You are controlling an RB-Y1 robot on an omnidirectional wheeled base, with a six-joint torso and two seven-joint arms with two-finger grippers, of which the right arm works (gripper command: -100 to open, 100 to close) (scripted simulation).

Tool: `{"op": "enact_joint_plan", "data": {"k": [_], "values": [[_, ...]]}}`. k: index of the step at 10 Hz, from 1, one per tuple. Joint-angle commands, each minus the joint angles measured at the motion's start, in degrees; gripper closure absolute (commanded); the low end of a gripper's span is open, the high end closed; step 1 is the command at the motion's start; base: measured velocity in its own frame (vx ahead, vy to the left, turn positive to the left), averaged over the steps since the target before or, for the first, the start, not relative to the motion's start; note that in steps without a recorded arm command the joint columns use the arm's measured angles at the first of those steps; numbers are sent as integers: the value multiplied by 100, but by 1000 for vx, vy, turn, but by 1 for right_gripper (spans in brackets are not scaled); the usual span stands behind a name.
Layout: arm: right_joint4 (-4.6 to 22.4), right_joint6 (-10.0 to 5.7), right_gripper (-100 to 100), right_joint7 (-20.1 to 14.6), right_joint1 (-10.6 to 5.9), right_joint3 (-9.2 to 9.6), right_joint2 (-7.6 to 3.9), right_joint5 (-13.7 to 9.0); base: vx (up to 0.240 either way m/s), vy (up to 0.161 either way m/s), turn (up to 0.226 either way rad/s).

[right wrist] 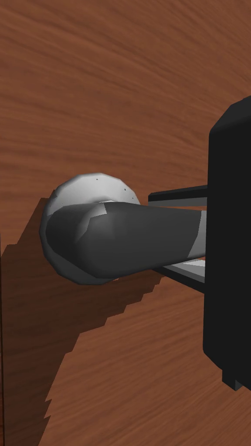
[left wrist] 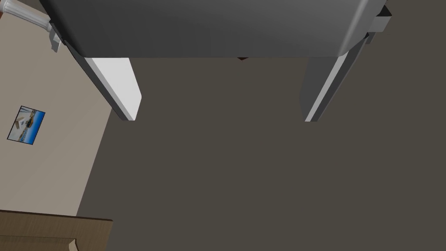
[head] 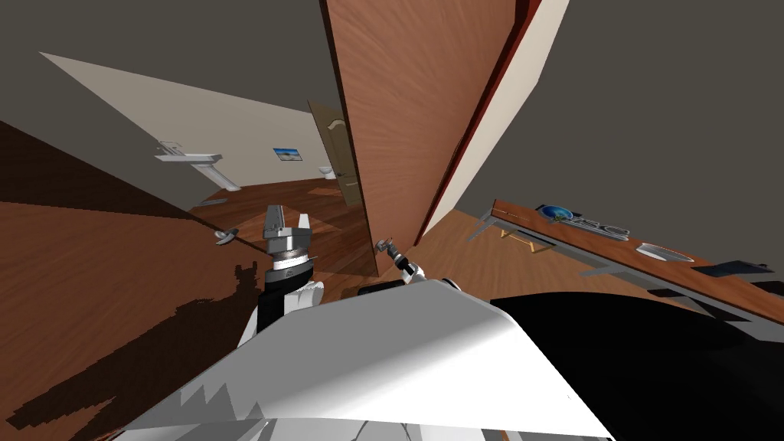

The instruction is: Push the door open

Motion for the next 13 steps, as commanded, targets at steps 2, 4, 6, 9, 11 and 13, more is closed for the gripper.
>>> {"op": "enact_joint_plan", "data": {"k": [2, 4, 6, 9, 11, 13], "values": [[13, -8, 100, -1, 30, 4, -1, 1, 0, 0, 0], [1, 20, 100, 44, 2, -65, -29, -49, 58, 33, -10], [2, 36, 100, 92, 3, -133, -57, -99, 162, 116, -33], [4, 66, 100, 178, 6, -254, -96, -189, 135, 127, -26], [7, 102, 100, 285, 9, -404, -127, -300, 140, 136, -50], [9, 132, 100, 373, 12, -528, -141, -391, 156, 131, -46]]}}
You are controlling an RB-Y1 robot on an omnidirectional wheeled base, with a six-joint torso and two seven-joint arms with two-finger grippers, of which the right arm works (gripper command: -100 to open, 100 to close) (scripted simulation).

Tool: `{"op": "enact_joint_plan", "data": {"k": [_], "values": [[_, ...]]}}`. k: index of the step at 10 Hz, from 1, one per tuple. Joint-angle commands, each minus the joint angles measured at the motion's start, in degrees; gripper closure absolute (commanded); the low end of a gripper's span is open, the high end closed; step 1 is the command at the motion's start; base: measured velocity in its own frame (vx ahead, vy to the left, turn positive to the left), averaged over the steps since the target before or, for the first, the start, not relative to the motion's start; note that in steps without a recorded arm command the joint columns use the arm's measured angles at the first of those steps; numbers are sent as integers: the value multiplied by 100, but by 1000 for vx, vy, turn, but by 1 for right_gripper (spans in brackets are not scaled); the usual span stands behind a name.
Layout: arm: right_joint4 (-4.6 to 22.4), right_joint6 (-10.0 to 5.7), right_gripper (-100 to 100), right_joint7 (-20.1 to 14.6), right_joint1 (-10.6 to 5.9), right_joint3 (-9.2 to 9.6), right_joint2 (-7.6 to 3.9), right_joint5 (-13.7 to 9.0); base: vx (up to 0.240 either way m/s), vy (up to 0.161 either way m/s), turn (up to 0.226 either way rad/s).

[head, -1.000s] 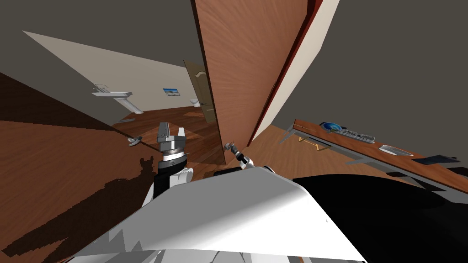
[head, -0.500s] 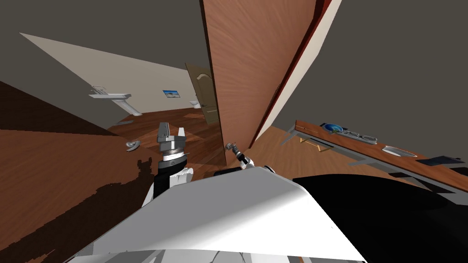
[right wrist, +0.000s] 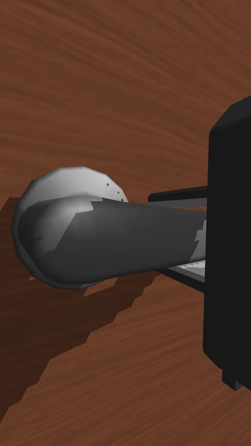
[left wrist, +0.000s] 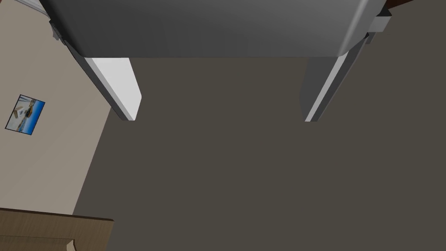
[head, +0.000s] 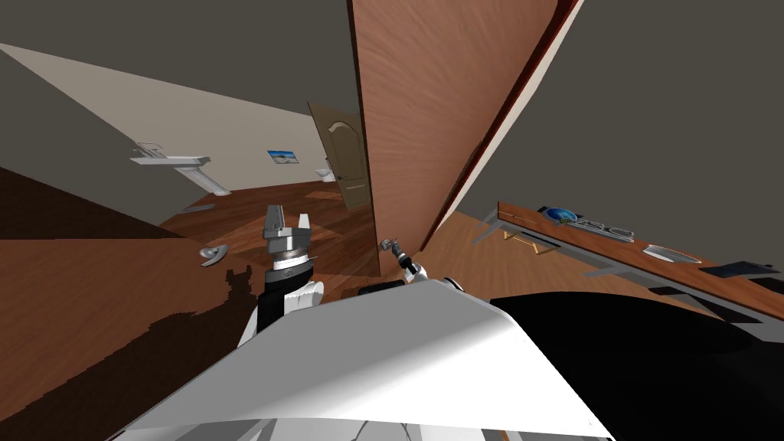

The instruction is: Push the door open

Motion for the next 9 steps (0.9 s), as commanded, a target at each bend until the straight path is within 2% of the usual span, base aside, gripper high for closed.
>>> {"op": "enact_joint_plan", "data": {"k": [1, 2, 4, 5, 7, 9], "values": [[-286, 112, 100, 13, 91, -63, -77, -36, 104, 105, -26], [-286, 143, 100, 105, 94, -193, -82, -132, 158, 171, -83], [-284, 175, 100, 198, 97, -324, -76, -229, 155, 161, -70], [-284, 175, 100, 198, 97, -324, -76, -229, 95, 79, -17], [-281, 217, 100, 321, 101, -497, -52, -357, 120, 122, -51], [-281, 227, 100, 350, 101, -538, -44, -387, 126, 130, -50]]}}
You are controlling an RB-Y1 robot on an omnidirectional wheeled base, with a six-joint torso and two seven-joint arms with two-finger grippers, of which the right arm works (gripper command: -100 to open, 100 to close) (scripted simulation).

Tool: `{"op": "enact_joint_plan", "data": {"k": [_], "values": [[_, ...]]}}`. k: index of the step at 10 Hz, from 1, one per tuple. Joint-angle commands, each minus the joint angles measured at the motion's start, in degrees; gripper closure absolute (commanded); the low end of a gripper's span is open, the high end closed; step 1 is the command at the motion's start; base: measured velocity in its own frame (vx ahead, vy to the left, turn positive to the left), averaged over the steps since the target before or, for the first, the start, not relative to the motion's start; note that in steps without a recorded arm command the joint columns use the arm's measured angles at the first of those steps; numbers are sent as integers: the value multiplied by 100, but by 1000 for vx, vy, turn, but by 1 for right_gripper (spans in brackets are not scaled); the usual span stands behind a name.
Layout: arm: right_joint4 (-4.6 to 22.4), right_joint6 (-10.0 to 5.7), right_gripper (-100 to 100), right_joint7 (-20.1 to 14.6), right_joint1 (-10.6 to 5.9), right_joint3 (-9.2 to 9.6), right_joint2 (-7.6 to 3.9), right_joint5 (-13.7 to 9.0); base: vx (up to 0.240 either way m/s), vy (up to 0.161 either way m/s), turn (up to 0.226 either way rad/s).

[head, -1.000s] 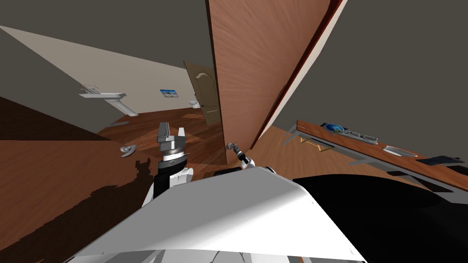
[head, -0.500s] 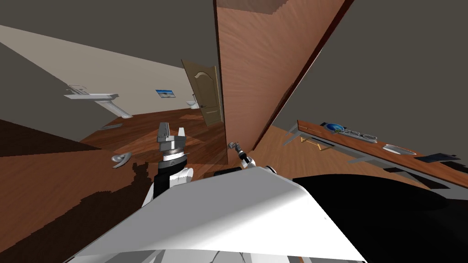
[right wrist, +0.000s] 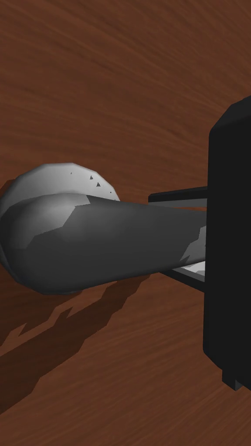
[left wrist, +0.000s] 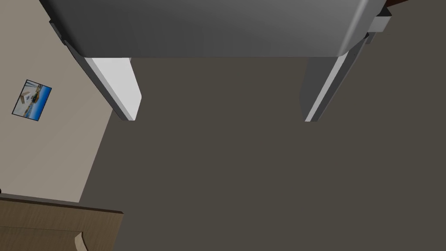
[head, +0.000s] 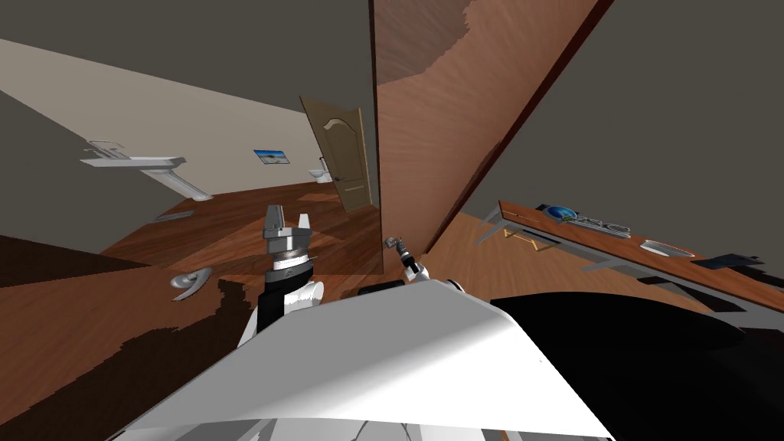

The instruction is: Push the door open

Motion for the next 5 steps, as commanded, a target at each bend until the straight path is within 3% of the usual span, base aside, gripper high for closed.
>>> {"op": "enact_joint_plan", "data": {"k": [1, 5], "values": [[-122, 83, 100, 85, 11, -142, 2, -98, 129, 110, -39], [-119, 123, 100, 204, 15, -310, 66, -222, 124, 128, -53]]}}
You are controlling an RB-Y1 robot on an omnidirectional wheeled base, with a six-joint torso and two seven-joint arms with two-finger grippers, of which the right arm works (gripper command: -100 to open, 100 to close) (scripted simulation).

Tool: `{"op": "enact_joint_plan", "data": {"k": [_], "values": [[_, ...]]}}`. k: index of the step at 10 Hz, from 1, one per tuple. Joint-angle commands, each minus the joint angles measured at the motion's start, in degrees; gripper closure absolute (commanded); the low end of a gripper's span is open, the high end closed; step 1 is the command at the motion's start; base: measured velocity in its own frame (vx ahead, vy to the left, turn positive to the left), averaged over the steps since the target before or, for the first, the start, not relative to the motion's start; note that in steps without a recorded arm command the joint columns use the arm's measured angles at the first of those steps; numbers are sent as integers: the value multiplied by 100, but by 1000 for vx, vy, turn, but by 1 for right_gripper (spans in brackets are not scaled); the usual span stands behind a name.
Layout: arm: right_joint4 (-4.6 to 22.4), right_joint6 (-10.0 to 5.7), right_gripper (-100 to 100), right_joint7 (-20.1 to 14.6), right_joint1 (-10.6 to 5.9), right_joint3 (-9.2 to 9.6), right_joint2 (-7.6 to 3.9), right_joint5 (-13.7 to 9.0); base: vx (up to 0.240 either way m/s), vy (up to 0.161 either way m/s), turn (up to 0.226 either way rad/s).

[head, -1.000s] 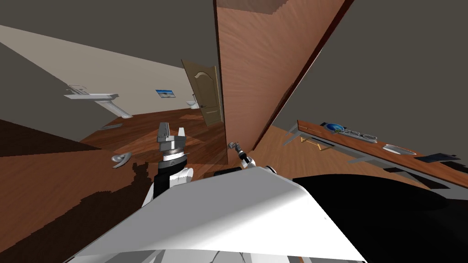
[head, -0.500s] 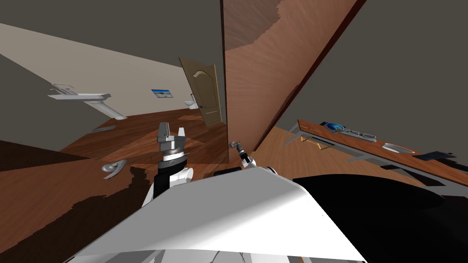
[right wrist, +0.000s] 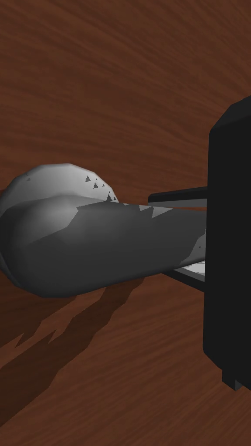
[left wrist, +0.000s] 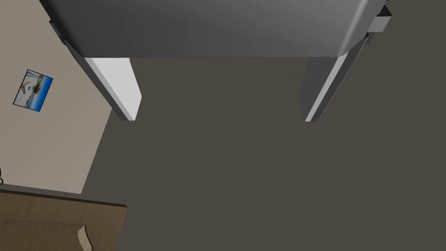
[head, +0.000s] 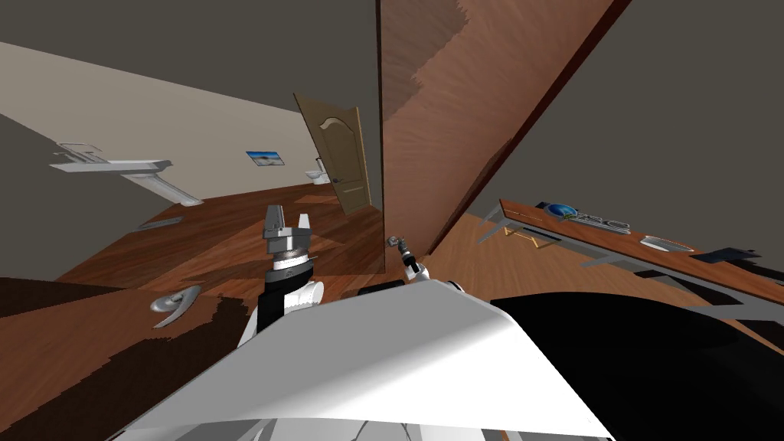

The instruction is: Push the door open

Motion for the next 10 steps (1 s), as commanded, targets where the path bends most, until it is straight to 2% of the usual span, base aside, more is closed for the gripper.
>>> {"op": "enact_joint_plan", "data": {"k": [1, 4, 6, 10], "values": [[0, -9, 100, 60, -31, -80, 43, -62, 142, 131, -56], [2, 17, 100, 135, -28, -186, 106, -140, 141, 116, -43], [81, -21, 100, 158, -60, -308, -43, -208, 105, 42, -36], [80, -13, 100, 247, -48, -502, -145, -334, 212, 94, -43]]}}
